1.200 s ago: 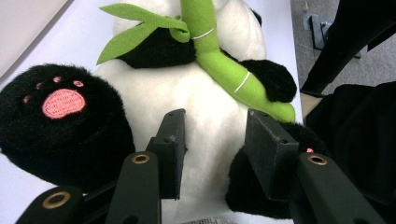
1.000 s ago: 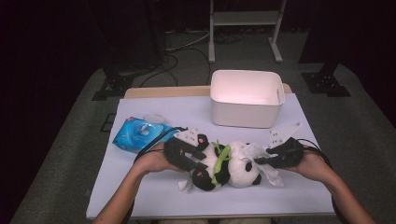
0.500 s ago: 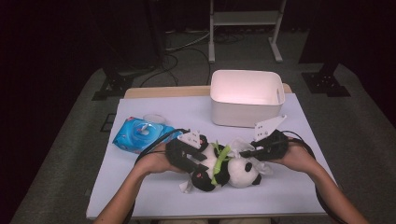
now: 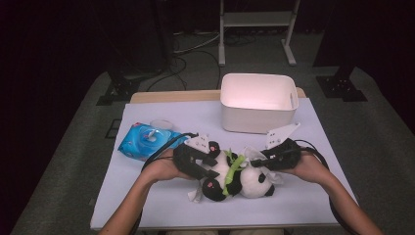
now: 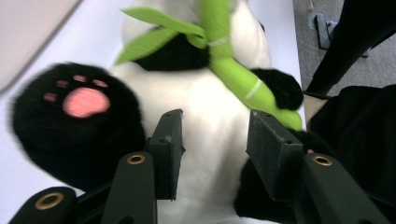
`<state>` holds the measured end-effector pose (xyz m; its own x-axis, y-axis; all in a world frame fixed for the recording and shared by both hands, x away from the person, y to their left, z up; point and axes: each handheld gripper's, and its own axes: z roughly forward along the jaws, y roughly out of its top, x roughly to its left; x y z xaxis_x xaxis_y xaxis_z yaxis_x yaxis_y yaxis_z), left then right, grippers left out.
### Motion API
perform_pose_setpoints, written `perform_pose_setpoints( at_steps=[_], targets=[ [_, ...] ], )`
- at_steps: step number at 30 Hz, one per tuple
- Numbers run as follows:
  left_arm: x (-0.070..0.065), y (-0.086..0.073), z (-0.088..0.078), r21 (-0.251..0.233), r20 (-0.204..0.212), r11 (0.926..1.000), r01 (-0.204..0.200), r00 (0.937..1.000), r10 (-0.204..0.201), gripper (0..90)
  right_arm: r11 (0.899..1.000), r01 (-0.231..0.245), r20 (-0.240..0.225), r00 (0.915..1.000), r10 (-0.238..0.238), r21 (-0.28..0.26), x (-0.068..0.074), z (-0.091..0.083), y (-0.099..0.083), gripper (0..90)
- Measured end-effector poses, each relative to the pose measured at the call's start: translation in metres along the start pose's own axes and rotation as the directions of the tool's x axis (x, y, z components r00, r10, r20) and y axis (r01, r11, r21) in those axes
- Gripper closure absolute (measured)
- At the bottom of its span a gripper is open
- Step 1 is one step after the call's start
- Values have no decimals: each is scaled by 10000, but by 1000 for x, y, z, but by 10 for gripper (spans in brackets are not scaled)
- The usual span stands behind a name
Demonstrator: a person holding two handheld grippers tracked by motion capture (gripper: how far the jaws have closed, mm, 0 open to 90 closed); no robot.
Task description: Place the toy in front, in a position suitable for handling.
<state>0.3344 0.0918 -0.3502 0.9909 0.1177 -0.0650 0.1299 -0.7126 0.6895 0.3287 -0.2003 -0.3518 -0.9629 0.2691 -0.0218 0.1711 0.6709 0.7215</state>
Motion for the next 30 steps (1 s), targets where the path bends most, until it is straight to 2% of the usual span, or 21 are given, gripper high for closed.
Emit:
perform_pose_setpoints(
  at_steps=[3, 8, 11, 13, 17, 19, 22, 24, 30],
  targets=[
    [1, 7, 2, 179, -164, 9998, -80, 9998, 83, 550, 9994, -235, -7, 9997, 235, -241, 5, -3, -6, 777],
    [1, 6, 9, 328, -232, 9994, -77, 9997, 85, 550, 9995, -114, 139, 9998, 118, -294, 10, -6, -10, 775],
    [1, 3, 12, 375, -383, 9992, -124, 9992, 138, 517, 10000, 65, 363, 9993, -66, 17, 12, -12, -12, 775],
    [2, 0, 12, 213, -255, 9998, -34, 9997, 39, 532, 9998, -44, 346, 9994, 37, 216, 11, -17, -21, 775],
    [2, 1, 13, 255, -242, 9996, -89, 9997, 95, 538, 9993, -253, 380, 9990, 243, 271, 10, -22, -29, 775],
    [1, 1, 13, 301, -226, 9994, -147, 9996, 154, 545, 9986, -380, 537, 9979, 360, 362, 7, -25, -34, 776],
    [0, 0, 13, 272, -177, 9995, -155, 9997, 160, 551, 9979, -587, 506, 9971, 573, 264, 3, -25, -38, 776],
    [0, 0, 13, 238, -137, 9996, -130, 9998, 133, 556, 9975, -685, 453, 9967, 676, 191, 3, -25, -38, 776],
    [1, 0, 15, 203, 134, 9995, -222, 9997, 219, 577, 9991, -427, 329, 9985, 426, 1, 2, -20, -26, 777]
  ],
)
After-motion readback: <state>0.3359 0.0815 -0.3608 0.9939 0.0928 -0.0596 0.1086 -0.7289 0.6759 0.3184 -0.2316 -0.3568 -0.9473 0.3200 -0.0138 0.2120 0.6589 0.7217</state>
